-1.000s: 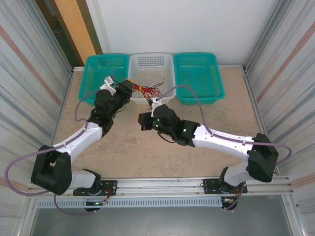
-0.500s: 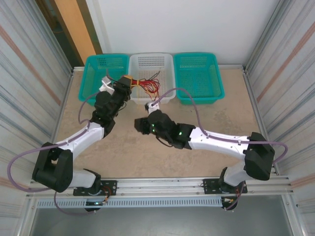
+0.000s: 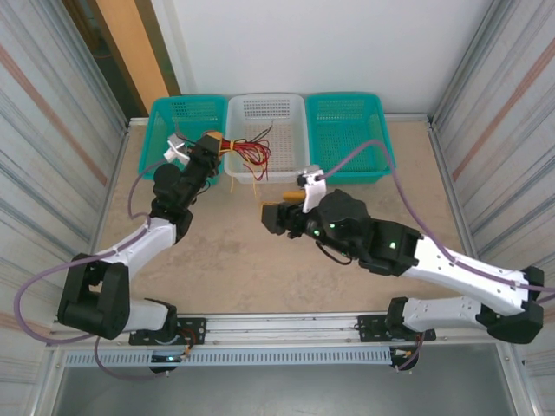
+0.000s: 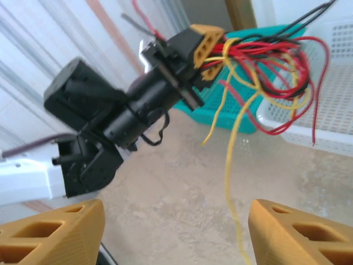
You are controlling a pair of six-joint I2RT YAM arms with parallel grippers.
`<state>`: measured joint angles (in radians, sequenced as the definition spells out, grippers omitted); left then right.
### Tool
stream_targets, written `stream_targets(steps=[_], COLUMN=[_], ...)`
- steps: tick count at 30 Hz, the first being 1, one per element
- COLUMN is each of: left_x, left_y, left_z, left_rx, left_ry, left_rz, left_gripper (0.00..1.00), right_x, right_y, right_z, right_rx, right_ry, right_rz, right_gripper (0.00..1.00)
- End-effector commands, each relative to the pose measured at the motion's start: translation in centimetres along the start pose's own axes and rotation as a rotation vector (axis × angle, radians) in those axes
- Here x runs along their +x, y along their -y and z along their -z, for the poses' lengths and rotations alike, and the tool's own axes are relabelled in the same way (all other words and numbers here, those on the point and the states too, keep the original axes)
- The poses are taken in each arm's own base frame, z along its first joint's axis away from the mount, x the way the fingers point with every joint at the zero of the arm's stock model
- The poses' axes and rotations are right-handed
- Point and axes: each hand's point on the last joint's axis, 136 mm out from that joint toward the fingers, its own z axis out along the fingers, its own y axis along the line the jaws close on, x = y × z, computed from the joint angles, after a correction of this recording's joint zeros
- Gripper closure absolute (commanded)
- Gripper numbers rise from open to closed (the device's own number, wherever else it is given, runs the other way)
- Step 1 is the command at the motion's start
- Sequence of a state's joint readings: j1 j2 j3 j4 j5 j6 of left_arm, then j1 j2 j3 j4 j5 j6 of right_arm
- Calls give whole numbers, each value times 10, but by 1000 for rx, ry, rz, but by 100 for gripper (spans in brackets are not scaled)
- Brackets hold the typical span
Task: Untangle the cables
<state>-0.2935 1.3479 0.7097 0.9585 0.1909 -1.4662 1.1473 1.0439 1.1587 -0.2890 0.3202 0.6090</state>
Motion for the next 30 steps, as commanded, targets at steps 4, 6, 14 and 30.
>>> stream_targets(steps=[4, 6, 14, 30], left_x=[9, 19, 53, 42], left_y=[74, 95, 162, 208], left_z=[-4, 0, 3, 18], left_rx=[378, 427, 588, 692], left_ry=[-80, -89, -172, -115], left_rz=[78, 11, -17, 16], left_gripper=[100, 100, 100, 100], right_x=[-26, -25, -26, -57], right_y=[88, 98, 64, -46], right_z=[24, 14, -42, -78], right_rx=[-79, -120, -382, -776], right_ry=[76, 46, -35, 31], right_rz=[-384, -456, -482, -380], right_gripper=[29, 31, 34, 45])
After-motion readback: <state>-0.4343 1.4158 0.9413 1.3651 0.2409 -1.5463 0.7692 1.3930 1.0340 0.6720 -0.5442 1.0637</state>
